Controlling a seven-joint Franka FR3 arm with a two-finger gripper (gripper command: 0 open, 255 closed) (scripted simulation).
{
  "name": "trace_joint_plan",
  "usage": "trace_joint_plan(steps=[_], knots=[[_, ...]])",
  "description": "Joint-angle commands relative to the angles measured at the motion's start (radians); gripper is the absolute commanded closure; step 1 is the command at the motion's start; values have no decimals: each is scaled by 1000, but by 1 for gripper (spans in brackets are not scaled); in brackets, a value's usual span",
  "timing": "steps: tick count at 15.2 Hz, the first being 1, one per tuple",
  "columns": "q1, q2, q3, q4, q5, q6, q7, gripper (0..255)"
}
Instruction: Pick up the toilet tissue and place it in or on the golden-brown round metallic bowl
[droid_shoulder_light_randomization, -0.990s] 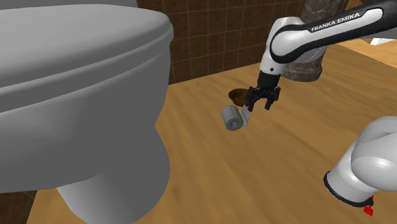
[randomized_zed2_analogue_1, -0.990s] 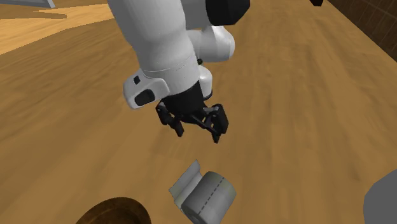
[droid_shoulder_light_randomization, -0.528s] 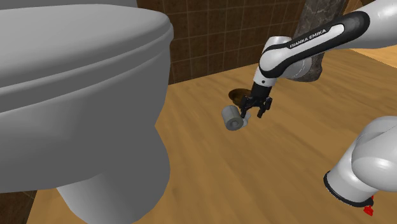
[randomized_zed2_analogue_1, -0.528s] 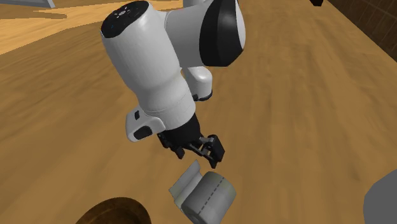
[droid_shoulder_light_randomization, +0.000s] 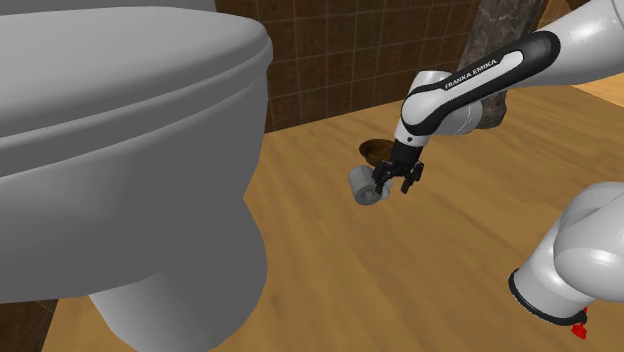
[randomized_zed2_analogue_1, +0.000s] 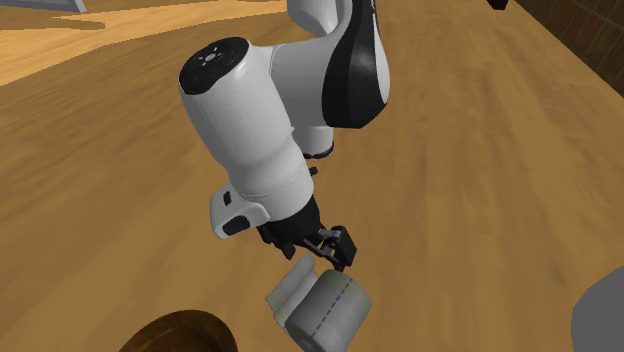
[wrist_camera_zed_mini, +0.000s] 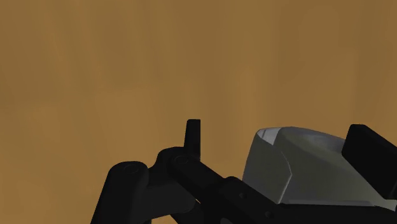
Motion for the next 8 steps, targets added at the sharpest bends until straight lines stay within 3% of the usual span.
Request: trace_joint_plan(steps=[1, 4, 5, 8], knots=[[0, 1, 0, -1, 1, 1, 0, 0], [0, 1, 0, 0, 1, 1, 0, 0], [0, 1, 0, 0, 1, 1, 0, 255], [0, 1, 0, 0, 1, 1, 0, 255]])
